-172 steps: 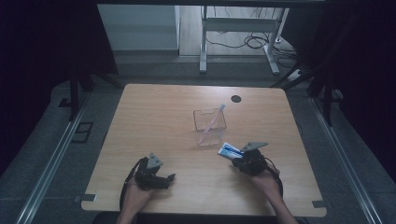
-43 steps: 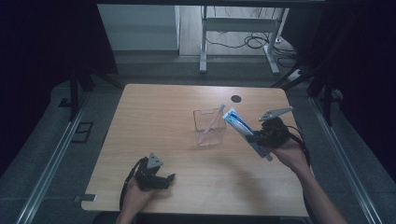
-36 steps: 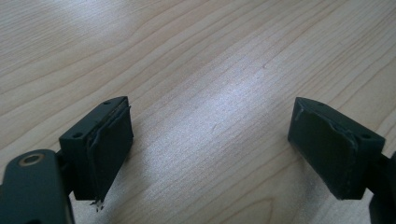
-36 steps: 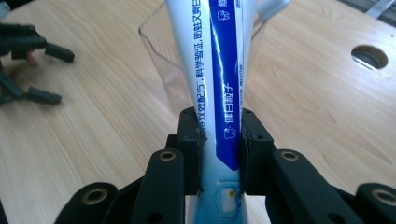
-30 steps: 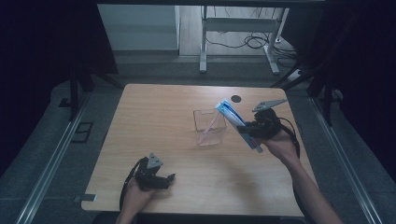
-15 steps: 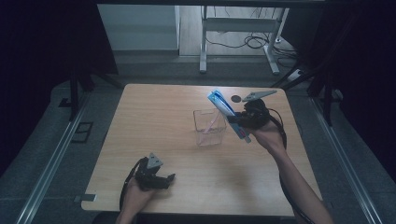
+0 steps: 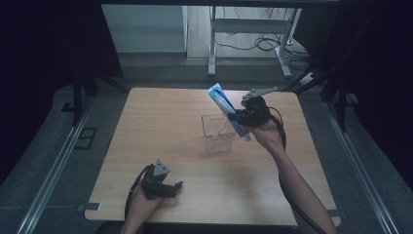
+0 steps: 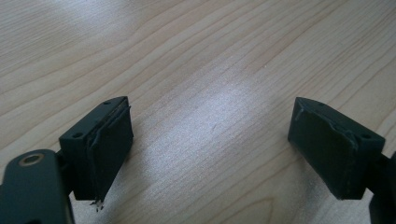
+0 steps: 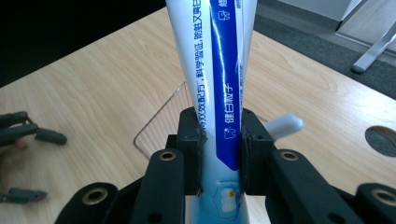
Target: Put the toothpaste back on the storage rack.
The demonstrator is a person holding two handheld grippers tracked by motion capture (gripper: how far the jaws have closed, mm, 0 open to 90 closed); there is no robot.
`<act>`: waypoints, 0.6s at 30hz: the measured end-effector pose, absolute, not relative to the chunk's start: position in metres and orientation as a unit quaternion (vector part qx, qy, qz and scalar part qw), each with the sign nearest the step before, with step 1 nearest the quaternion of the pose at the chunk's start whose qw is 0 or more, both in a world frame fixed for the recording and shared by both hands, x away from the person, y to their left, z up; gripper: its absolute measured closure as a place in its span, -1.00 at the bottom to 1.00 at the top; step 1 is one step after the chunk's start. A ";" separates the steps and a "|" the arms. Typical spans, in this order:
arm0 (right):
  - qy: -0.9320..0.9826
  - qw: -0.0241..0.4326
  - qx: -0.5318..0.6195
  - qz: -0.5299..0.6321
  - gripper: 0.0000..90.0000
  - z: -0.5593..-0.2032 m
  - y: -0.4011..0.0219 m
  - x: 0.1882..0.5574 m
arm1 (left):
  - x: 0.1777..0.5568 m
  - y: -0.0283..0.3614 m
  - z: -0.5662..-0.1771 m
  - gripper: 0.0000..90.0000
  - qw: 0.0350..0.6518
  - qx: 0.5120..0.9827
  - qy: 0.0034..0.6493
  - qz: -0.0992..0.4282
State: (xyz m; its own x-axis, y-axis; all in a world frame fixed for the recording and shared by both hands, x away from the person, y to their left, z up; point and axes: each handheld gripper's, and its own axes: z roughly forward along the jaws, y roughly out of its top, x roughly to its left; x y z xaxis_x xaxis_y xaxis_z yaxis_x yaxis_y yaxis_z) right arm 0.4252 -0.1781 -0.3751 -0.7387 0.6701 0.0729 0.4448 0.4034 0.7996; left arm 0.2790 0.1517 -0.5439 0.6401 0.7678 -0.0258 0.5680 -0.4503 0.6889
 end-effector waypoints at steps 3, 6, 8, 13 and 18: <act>0.825 0.133 0.337 0.433 0.64 -0.375 -0.172 0.429 | 0.279 0.152 -0.544 -0.69 0.341 0.839 0.398 0.146; 0.824 0.135 0.337 0.435 0.64 -0.374 -0.167 0.432 | 0.279 0.152 -0.544 -0.69 0.341 0.839 0.398 0.146; 0.823 0.135 0.337 0.438 0.64 -0.374 -0.163 0.435 | 0.279 0.152 -0.544 -0.69 0.341 0.839 0.398 0.146; 0.820 0.140 0.336 0.442 0.64 -0.376 -0.154 0.441 | 0.279 0.152 -0.544 -0.69 0.341 0.840 0.397 0.146; 0.817 0.143 0.335 0.447 0.64 -0.378 -0.146 0.447 | 0.279 0.152 -0.544 -0.69 0.340 0.839 0.398 0.145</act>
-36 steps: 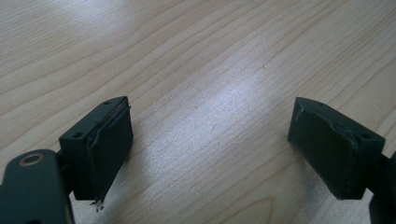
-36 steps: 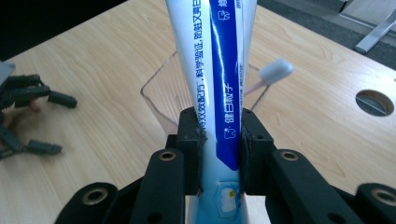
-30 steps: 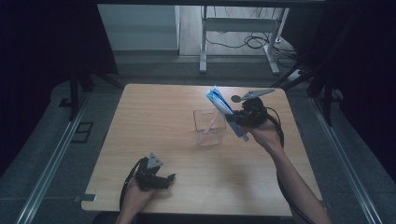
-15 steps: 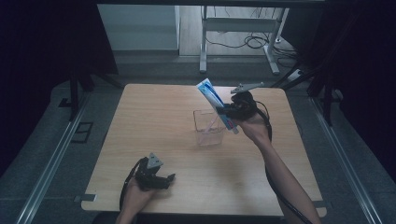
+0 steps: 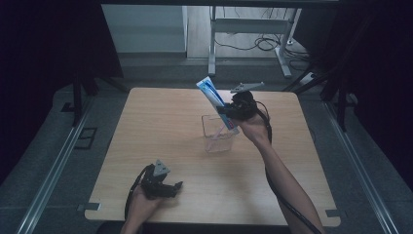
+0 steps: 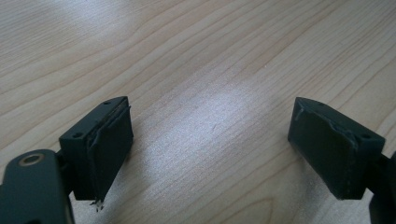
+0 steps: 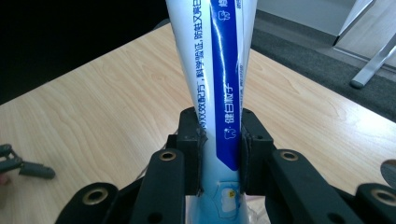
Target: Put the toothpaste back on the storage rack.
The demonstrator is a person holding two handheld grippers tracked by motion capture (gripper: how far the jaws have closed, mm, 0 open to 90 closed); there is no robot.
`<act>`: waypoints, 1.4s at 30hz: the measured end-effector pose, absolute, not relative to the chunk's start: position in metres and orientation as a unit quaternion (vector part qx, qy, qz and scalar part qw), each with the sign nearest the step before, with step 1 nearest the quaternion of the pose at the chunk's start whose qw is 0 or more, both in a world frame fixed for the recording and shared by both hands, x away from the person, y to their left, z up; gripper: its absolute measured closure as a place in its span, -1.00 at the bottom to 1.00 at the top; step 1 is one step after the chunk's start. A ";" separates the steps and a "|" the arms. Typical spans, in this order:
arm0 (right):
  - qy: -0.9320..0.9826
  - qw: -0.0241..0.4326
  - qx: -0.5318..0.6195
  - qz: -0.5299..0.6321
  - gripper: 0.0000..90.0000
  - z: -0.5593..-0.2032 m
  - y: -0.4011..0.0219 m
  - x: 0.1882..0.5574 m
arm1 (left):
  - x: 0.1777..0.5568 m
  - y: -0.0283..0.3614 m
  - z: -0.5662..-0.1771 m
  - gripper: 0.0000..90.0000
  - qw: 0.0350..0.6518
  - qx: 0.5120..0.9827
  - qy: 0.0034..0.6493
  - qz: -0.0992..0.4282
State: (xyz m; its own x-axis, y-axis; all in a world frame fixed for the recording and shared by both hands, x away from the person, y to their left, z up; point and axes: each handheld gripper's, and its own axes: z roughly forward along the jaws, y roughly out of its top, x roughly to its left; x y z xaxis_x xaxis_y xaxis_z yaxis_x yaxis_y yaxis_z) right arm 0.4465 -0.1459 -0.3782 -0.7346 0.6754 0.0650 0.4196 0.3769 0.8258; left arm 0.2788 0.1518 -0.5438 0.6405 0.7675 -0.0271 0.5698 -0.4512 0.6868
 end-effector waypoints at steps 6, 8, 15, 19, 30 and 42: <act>0.813 0.147 0.335 0.452 0.64 -0.382 -0.138 0.453 | 0.279 0.152 -0.544 -0.69 0.340 0.840 0.398 0.145; 0.813 0.147 0.336 0.453 0.64 -0.384 -0.136 0.455 | 0.279 0.152 -0.544 -0.69 0.340 0.840 0.398 0.146; 0.814 0.149 0.335 0.450 0.64 -0.399 -0.130 0.460 | 0.279 0.152 -0.544 -0.69 0.340 0.840 0.398 0.145; 0.815 0.150 0.336 0.447 0.64 -0.406 -0.128 0.461 | 0.279 0.152 -0.544 -0.69 0.338 0.841 0.396 0.145; 0.820 0.150 0.334 0.440 0.63 -0.419 -0.125 0.461 | 0.279 0.152 -0.544 -0.69 0.338 0.841 0.396 0.146; 0.825 0.157 0.333 0.429 0.63 -0.431 -0.126 0.460 | 0.279 0.152 -0.544 -0.69 0.338 0.841 0.397 0.145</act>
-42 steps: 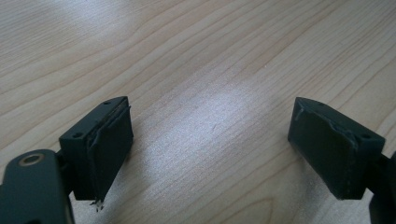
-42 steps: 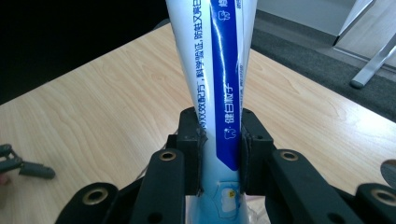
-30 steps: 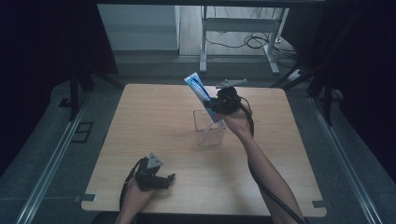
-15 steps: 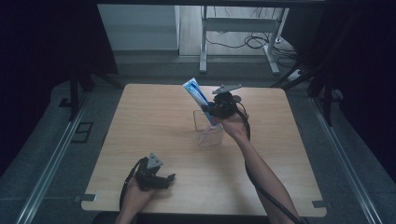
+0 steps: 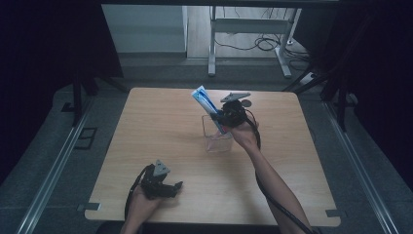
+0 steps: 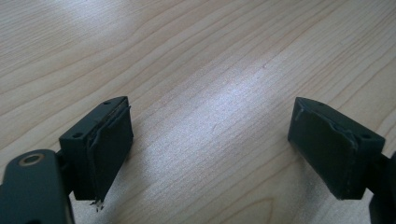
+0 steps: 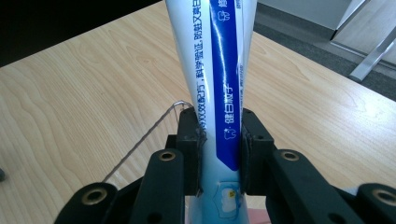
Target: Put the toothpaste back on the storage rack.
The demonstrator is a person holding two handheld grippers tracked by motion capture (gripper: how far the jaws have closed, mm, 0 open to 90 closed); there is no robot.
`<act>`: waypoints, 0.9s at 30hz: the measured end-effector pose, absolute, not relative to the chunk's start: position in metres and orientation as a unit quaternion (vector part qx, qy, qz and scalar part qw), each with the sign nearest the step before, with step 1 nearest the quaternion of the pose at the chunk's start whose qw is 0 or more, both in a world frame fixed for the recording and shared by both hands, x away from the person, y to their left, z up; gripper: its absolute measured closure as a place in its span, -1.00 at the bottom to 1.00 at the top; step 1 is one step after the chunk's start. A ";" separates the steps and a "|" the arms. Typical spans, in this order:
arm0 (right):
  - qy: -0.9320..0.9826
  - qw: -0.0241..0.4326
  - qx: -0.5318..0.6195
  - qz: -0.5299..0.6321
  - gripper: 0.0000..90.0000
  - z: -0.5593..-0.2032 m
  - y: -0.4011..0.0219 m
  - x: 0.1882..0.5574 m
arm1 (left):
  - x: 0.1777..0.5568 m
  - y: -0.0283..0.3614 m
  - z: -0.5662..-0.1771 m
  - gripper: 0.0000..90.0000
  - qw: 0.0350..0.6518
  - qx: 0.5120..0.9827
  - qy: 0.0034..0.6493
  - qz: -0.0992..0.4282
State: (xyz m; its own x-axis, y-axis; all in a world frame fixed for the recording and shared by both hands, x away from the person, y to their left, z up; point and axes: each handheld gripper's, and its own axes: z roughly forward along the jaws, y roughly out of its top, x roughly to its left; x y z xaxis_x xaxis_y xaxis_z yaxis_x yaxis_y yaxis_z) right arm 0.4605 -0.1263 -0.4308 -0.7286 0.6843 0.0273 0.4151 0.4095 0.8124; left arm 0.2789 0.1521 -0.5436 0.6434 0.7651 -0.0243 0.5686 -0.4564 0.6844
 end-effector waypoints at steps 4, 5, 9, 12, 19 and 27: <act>0.825 0.157 0.334 0.427 0.63 -0.435 -0.128 0.460 | 0.279 0.152 -0.544 -0.69 0.338 0.841 0.396 0.145; 0.825 0.158 0.334 0.427 0.63 -0.435 -0.128 0.460 | 0.279 0.152 -0.544 -0.69 0.338 0.841 0.396 0.145; 0.825 0.155 0.333 0.429 0.62 -0.437 -0.129 0.459 | 0.279 0.152 -0.544 -0.69 0.338 0.841 0.396 0.145; 0.827 0.153 0.332 0.427 0.62 -0.438 -0.129 0.458 | 0.279 0.152 -0.544 -0.69 0.338 0.841 0.396 0.145; 0.833 0.149 0.330 0.419 0.61 -0.446 -0.127 0.454 | 0.279 0.152 -0.544 -0.69 0.338 0.841 0.396 0.145; 0.832 0.146 0.337 0.415 0.60 -0.449 -0.128 0.452 | 0.279 0.152 -0.544 -0.69 0.338 0.841 0.396 0.145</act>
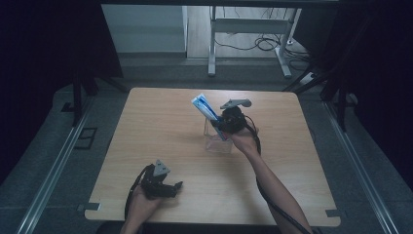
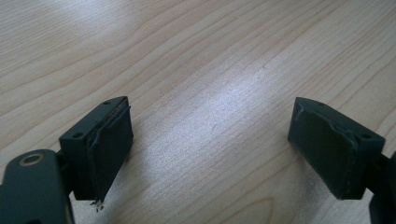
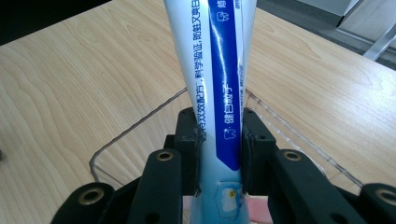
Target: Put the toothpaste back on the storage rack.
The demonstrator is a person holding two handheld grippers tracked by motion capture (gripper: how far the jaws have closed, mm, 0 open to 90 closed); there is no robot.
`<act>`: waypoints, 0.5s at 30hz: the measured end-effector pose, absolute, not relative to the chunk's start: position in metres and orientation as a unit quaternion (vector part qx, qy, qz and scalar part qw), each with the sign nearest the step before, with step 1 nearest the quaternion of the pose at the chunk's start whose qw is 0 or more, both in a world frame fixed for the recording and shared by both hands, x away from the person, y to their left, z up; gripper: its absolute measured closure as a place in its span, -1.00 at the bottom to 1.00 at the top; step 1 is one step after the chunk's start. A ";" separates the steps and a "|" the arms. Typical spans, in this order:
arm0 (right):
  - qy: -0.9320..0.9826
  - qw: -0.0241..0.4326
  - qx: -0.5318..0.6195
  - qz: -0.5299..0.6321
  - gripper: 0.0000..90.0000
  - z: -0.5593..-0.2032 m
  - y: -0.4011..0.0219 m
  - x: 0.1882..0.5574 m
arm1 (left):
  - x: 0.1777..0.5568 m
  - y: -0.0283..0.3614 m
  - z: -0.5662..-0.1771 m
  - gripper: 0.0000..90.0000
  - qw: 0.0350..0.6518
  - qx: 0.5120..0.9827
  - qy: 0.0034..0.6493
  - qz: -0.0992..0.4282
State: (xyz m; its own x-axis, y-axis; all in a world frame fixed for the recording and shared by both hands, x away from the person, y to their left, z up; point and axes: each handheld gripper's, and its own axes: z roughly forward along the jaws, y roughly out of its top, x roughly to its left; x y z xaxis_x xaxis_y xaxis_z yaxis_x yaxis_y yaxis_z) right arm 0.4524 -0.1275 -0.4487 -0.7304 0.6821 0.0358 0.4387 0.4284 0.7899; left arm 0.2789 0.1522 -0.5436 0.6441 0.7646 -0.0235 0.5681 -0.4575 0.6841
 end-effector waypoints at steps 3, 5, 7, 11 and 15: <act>0.831 0.142 0.342 0.415 0.58 -0.449 -0.128 0.452 | 0.279 0.152 -0.544 -0.69 0.338 0.841 0.396 0.145; 0.832 0.140 0.345 0.412 0.57 -0.449 -0.128 0.451 | 0.279 0.152 -0.544 -0.69 0.338 0.841 0.396 0.145; 0.834 0.139 0.348 0.405 0.55 -0.450 -0.128 0.451 | 0.279 0.152 -0.544 -0.69 0.338 0.841 0.396 0.145; 0.834 0.130 0.349 0.406 0.53 -0.454 -0.131 0.450 | 0.279 0.152 -0.544 -0.69 0.338 0.841 0.396 0.145; 0.836 0.128 0.348 0.405 0.45 -0.453 -0.130 0.449 | 0.279 0.152 -0.544 -0.69 0.338 0.841 0.396 0.145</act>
State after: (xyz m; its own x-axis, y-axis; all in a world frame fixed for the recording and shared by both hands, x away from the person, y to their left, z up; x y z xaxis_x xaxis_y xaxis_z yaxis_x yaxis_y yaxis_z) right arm 0.4495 -0.1303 -0.4529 -0.7253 0.6851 0.0675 0.4775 0.4301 0.7662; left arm 0.2789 0.1522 -0.5436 0.6443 0.7645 -0.0232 0.5677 -0.4577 0.6842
